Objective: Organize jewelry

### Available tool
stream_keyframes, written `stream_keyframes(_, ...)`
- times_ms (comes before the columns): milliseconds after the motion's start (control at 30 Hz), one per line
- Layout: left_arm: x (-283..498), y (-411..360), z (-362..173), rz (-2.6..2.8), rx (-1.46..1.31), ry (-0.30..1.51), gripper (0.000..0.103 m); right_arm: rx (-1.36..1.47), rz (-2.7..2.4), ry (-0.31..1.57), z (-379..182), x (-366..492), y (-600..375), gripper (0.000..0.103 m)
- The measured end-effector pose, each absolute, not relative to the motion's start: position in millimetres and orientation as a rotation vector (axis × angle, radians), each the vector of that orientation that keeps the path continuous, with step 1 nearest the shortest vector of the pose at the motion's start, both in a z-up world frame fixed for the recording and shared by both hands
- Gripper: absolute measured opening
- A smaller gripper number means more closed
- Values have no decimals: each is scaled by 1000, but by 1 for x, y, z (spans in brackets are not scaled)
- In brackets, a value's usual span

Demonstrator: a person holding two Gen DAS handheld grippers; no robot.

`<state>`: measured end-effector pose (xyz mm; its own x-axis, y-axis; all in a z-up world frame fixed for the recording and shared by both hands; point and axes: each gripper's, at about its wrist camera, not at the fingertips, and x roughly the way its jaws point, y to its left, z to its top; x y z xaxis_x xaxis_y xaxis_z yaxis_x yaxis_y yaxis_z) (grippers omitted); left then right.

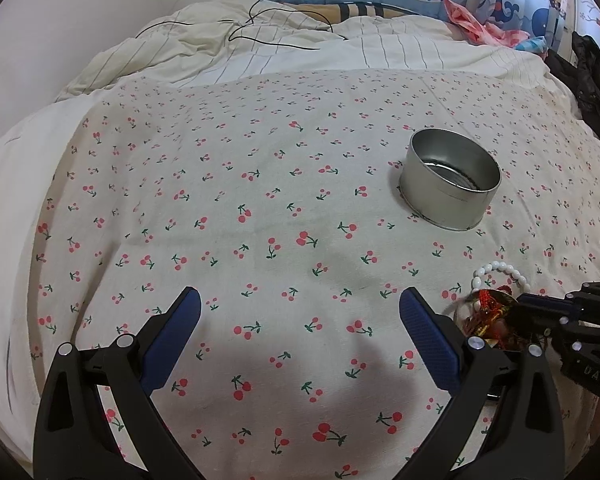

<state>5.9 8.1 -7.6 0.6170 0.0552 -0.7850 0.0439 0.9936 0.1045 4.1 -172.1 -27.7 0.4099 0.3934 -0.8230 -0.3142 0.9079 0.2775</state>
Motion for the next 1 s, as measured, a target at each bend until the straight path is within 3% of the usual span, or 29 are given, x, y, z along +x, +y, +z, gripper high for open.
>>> stream_keyframes(533, 5, 4, -7, -71, 75, 917, 96, 296, 443, 931, 6, 0, -226, 5)
stream_keyframes(1000, 7, -56, -24, -432, 46, 948, 96, 180, 228, 1041, -22, 3, -257, 6)
